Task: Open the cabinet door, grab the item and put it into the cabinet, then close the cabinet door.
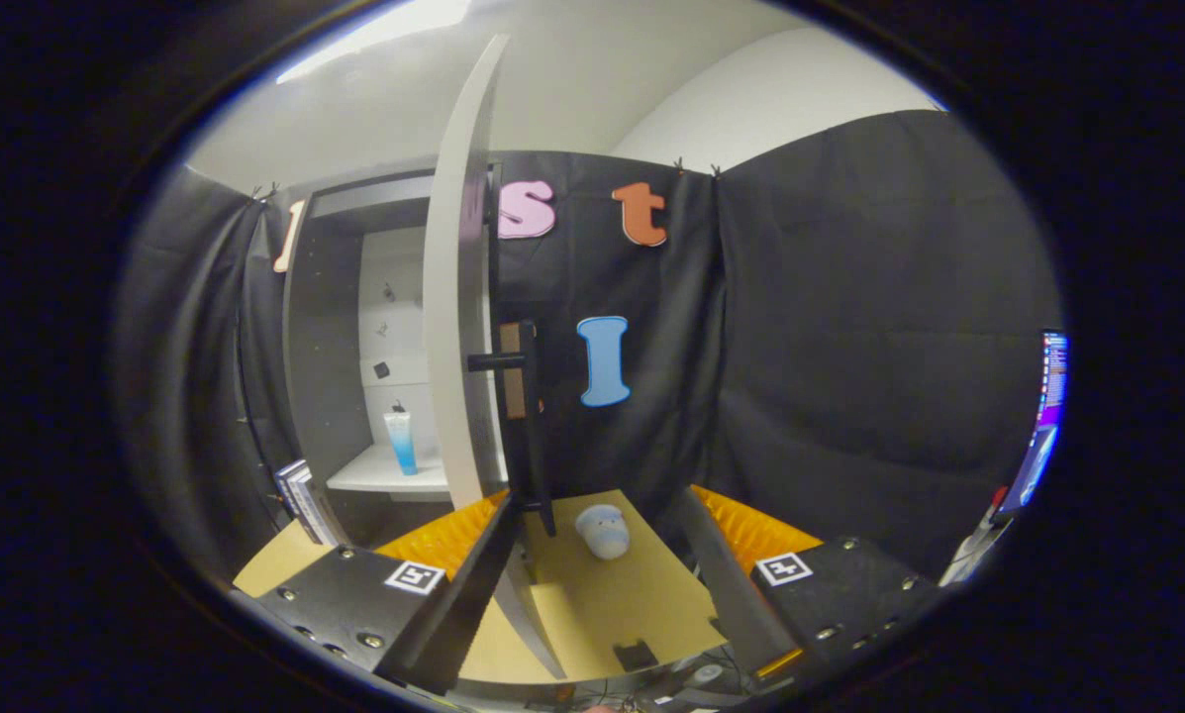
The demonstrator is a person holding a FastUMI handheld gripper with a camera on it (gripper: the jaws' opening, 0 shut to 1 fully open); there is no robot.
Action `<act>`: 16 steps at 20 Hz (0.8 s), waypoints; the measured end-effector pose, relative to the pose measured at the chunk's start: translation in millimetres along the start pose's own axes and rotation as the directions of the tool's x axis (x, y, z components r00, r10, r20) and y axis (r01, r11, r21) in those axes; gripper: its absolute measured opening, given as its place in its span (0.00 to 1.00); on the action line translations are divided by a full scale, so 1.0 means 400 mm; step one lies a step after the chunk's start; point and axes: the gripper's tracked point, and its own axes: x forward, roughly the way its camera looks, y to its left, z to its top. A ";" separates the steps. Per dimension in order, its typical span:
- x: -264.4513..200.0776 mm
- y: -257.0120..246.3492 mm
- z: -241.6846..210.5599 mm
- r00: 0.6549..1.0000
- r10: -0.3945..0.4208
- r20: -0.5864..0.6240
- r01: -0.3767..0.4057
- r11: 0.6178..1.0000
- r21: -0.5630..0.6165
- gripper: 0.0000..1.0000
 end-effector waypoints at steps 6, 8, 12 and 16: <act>0.019 0.028 -0.006 0.990 0.135 -0.029 -0.135 0.991 0.016 0.98; 0.011 0.066 0.002 0.979 0.203 -0.021 -0.202 0.979 0.022 0.98; 0.012 0.175 -0.022 0.939 0.343 -0.037 -0.341 0.938 0.054 0.98; 0.007 0.257 -0.024 0.909 0.415 -0.034 -0.412 0.908 0.078 0.98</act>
